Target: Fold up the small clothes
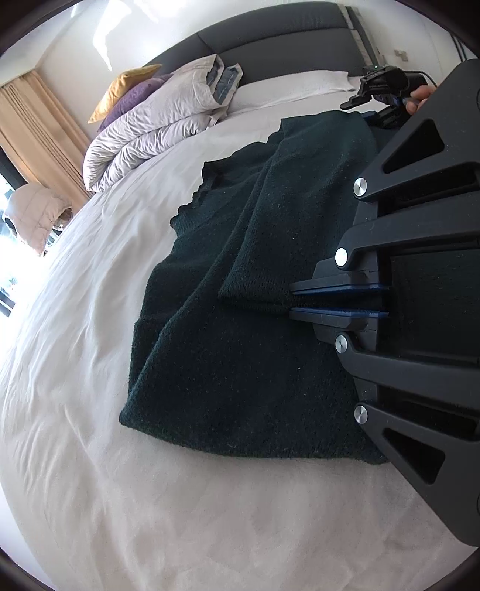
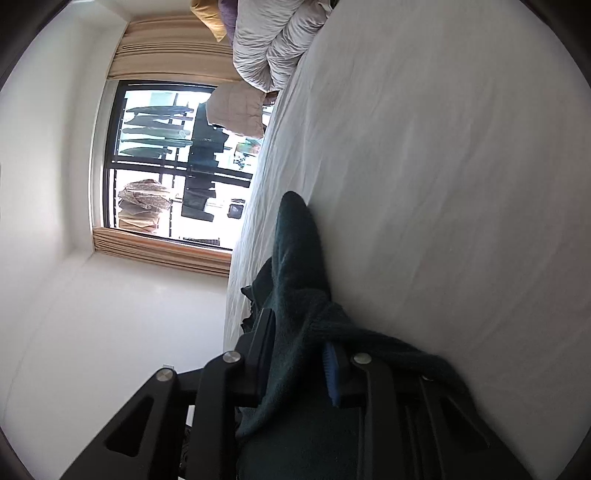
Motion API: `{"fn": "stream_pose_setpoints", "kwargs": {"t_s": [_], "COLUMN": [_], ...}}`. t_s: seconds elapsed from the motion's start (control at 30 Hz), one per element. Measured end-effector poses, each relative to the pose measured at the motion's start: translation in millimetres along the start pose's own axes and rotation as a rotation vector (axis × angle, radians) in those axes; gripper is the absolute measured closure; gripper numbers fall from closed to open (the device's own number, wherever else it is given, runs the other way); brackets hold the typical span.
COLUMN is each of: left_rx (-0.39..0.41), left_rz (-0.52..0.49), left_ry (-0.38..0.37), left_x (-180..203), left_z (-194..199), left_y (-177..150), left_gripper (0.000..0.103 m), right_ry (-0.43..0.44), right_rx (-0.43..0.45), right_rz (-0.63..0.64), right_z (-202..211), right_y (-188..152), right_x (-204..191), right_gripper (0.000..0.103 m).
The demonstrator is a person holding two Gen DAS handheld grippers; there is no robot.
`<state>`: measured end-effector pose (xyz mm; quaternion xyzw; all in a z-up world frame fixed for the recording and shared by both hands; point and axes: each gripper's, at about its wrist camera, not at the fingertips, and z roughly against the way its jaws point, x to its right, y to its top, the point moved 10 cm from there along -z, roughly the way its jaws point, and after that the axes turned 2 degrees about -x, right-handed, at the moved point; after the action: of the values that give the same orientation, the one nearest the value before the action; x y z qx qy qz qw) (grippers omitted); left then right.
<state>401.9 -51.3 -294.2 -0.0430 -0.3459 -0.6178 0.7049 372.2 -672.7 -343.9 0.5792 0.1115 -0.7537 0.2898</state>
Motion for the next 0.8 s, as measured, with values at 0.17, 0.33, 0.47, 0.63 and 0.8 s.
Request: {"fn": "stream_pose_setpoints", "kwargs": {"t_s": [0.17,0.33,0.47,0.63,0.8], "left_rx": [0.000,0.012,0.014,0.024,0.034], "left_rz": [-0.021,-0.043,-0.050,-0.057,-0.074], "left_ry": [0.005,0.016,0.018,0.028,0.034], "left_x": [0,0,0,0,0], "left_z": [-2,-4,-6,-7,-8], "left_y": [0,-1,-1,-1,-1], "left_gripper": [0.095,0.095,0.095,0.094,0.094], "right_ry": [-0.015,-0.108,-0.084,-0.048,-0.044], "right_rx": [0.027,0.263,0.258,0.042,-0.089], "right_rz": [-0.030,-0.014,0.049,0.185,0.238], "right_z": [30,90,95,11,-67], "right_y": [4,23,34,1,-17], "right_x": [3,-2,-36,-93,-104], "right_gripper": [0.074,0.026,0.026,0.026,0.026]}}
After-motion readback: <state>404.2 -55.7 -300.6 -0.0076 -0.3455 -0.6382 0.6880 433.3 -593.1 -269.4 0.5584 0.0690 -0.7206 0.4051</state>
